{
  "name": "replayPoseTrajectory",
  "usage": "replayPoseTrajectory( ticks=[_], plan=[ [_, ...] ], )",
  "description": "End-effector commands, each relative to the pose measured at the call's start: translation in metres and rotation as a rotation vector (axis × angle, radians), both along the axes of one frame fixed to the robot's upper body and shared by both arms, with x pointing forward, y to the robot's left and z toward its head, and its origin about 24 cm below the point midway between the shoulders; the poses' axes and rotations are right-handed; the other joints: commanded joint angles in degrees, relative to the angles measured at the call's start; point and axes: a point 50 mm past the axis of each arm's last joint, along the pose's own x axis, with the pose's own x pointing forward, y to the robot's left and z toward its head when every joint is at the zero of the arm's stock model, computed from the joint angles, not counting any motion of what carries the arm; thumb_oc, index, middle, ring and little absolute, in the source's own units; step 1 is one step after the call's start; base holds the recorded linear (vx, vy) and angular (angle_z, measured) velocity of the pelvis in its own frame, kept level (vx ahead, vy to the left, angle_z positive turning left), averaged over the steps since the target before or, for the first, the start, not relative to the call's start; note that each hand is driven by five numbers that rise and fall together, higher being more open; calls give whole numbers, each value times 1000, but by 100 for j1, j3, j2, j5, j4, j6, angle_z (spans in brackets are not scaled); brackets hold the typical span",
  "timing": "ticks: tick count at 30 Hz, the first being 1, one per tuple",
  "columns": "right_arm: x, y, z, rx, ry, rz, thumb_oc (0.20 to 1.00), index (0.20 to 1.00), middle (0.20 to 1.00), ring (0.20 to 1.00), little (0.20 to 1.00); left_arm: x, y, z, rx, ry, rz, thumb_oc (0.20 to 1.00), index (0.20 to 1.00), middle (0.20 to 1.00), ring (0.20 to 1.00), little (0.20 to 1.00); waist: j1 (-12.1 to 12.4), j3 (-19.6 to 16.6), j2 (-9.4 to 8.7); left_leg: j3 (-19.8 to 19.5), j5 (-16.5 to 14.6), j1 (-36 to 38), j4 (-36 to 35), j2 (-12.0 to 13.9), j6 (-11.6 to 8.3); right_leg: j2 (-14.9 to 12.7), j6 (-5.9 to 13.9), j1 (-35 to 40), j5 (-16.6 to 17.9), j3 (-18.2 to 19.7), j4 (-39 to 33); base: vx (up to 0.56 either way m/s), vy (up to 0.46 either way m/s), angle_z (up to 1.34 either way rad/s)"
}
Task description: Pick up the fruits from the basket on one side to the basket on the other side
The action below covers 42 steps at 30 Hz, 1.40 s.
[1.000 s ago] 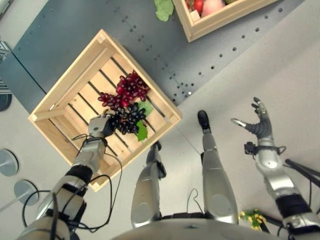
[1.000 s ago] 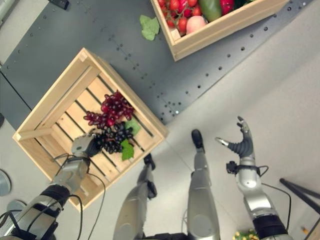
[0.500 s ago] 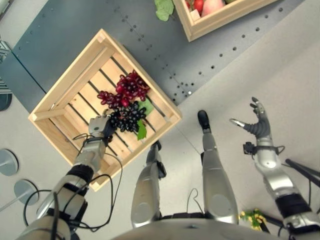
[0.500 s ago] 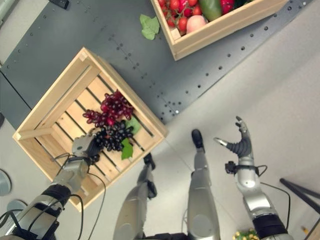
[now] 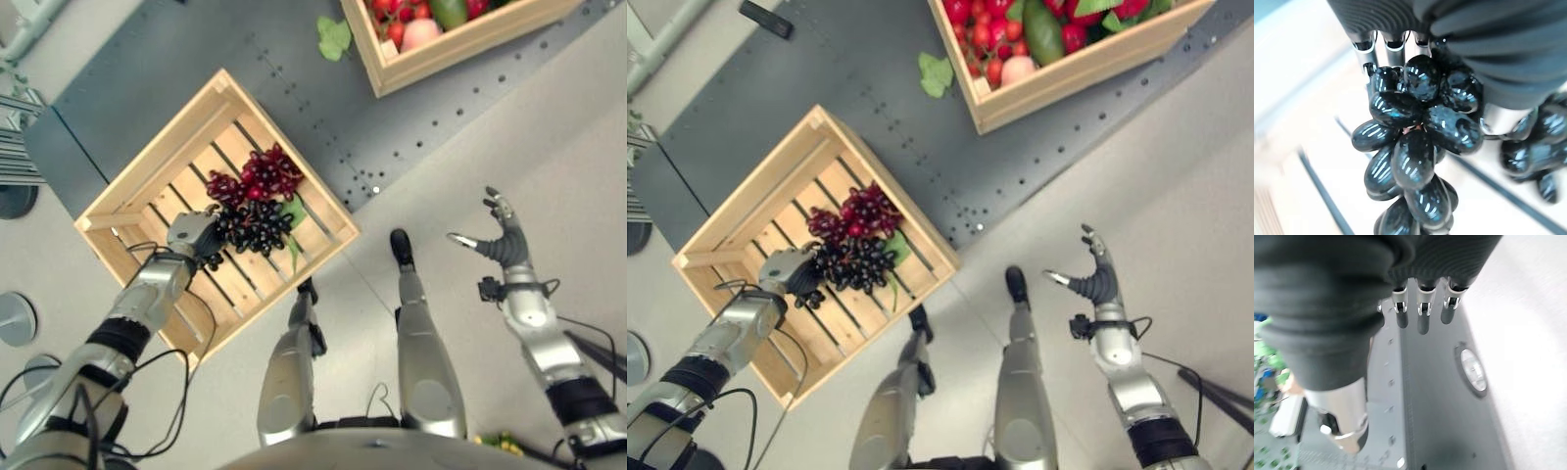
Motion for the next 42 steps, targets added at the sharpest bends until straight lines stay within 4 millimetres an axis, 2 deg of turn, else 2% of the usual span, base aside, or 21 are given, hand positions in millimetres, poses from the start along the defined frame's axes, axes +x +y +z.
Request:
replayPoseTrajectory(
  ticks=[1, 2, 4, 9, 12, 18, 25, 29, 35, 39, 42],
  plan=[
    [-1, 0, 22, -41, -63, 67, 1000, 1000, 1000, 1000, 1000, 3, 18, 48, -16, -133, 28, 200, 200, 200, 200, 200, 64, -69, 157, -256, 53, -72, 149, 5, -174, 320, -117, 61, -979, -105, 591, 13, -23, 9],
    [-1, 0, 21, -40, -63, 68, 1000, 1000, 1000, 1000, 1000, 2, 18, 48, -16, -132, 29, 200, 200, 200, 200, 200, 58, -66, 151, -260, 50, -67, 148, 8, -177, 322, -120, 70, -982, -110, 588, 34, -54, 8],
    [-1, 0, 18, -68, -25, 91, 1000, 1000, 1000, 1000, 1000, -5, 18, 64, 12, -163, -1, 200, 200, 200, 200, 200, 120, -195, 214, -296, 39, 42, 146, 32, -188, 355, -156, 224, -1060, -175, 589, 40, -51, 9],
    [3, 6, 15, -118, 24, 146, 1000, 1000, 1000, 1000, 1000, -15, 13, 91, 12, -224, -58, 200, 200, 200, 200, 200, 203, -386, 308, -373, -13, 226, 170, 61, -199, 390, -214, 487, -1169, -253, 586, 38, -38, 9],
    [6, 10, 15, -128, 43, 172, 1000, 1000, 1000, 1000, 1000, -17, 8, 98, 12, -243, -82, 200, 200, 200, 200, 200, 257, -498, 350, -412, -34, 300, 176, 70, -194, 407, -239, 604, -1220, -305, 577, 24, -33, 22],
    [23, 28, 37, -172, 5, 263, 1000, 1000, 1000, 1000, 1000, -17, -9, 115, 13, -286, -147, 200, 200, 200, 200, 200, 310, -707, 419, -504, -92, 438, 189, 81, -198, 447, -295, 861, -1329, -396, 566, 24, -31, 14],
    [49, 64, 68, -250, -56, 367, 1000, 1000, 1000, 1000, 1000, -12, -34, 131, -35, -362, -228, 200, 200, 200, 200, 200, 422, -922, 448, -612, -159, 570, 217, 62, -176, 480, -354, 1084, -1396, -491, 546, 24, -21, 10],
    [64, 85, 74, -211, -55, 394, 1000, 1000, 1000, 1000, 1000, -10, -49, 134, -55, -371, -275, 200, 200, 200, 200, 200, 492, -1061, 469, -669, -192, 643, 242, 46, -161, 502, -384, 1225, -1441, -532, 547, 24, -22, 8],
    [92, 126, 90, -177, -58, 478, 1000, 1000, 1000, 1000, 1000, 0, -83, 153, -87, -430, -391, 200, 200, 200, 200, 200, 565, -1209, 499, -768, -208, 700, 264, 30, -154, 520, -412, 1358, -1490, -609, 553, 14, -14, 9],
    [106, 144, 94, -152, -41, 482, 1000, 1000, 1000, 1000, 1000, 6, -103, 156, -109, -441, -453, 200, 200, 200, 200, 200, 617, -1325, 512, -820, -211, 720, 268, 29, -153, 530, -420, 1436, -1511, -644, 534, 11, -9, 10],
    [119, 155, 115, -145, -72, 475, 1000, 1000, 1000, 1000, 1000, 14, -123, 161, -107, -447, -506, 200, 200, 200, 200, 200, 644, -1415, 517, -856, -207, 704, 276, 23, -160, 535, -415, 1459, -1512, -682, 534, 4, -5, 8]
  ],
)
